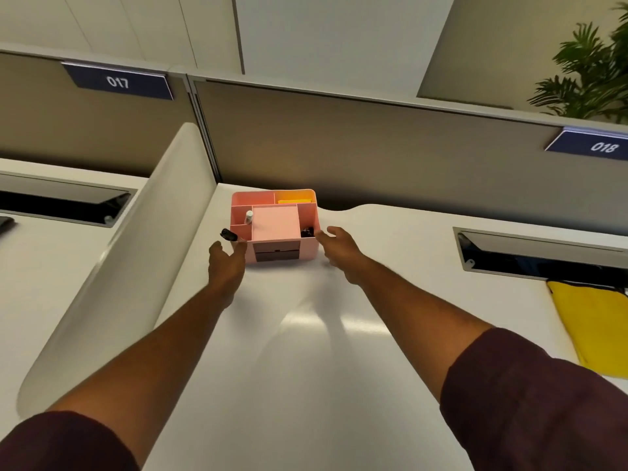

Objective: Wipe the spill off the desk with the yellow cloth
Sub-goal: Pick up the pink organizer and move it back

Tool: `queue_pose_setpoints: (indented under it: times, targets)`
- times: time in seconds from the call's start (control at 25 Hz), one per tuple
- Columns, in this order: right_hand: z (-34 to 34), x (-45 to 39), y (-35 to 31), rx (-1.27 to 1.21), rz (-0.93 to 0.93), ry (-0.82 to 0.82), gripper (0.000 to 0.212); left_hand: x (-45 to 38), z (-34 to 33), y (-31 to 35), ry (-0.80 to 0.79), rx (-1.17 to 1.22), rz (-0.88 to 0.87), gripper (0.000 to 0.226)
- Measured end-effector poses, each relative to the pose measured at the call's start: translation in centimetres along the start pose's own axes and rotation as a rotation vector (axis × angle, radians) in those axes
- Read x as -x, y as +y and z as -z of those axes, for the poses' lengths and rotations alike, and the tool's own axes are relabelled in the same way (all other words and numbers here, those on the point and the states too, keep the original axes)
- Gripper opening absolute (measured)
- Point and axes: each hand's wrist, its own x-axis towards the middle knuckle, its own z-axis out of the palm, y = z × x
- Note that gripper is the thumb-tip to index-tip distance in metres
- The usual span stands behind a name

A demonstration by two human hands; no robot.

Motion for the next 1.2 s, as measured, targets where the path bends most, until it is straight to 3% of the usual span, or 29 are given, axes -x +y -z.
queue_pose_setpoints:
  times: [0.12,0.24,0.44,0.92,1.2]
  targets:
    - [-1.8,-1.4,-1.3,-0.021,0.019,-0.013,0.055,-2.2,-0.2,-0.3,-0.121,0.015,0.013,0.056]
    - [-3.1,-2.3,-1.1,-0.058,0.069,0.002,0.043,-2.8,-1.2,-0.3,-0.074,0.129,0.026,0.036]
    - [-1.8,-1.6,-0.2,-0.149,0.049,0.097,0.043,-1.1,-3.3,0.1,-0.021,0.207,0.029,0.043]
    - [14.5,4.0,8.6,-0.284,0.039,0.307,0.015,10.8,-16.9,2.6,-0.301,0.091,-0.042,0.046]
    - [20.4,4.2,13.8,-0.33,-0.024,0.317,0.024,14.3,-23.5,1.1,-0.349,0.016,-0.023,0.05]
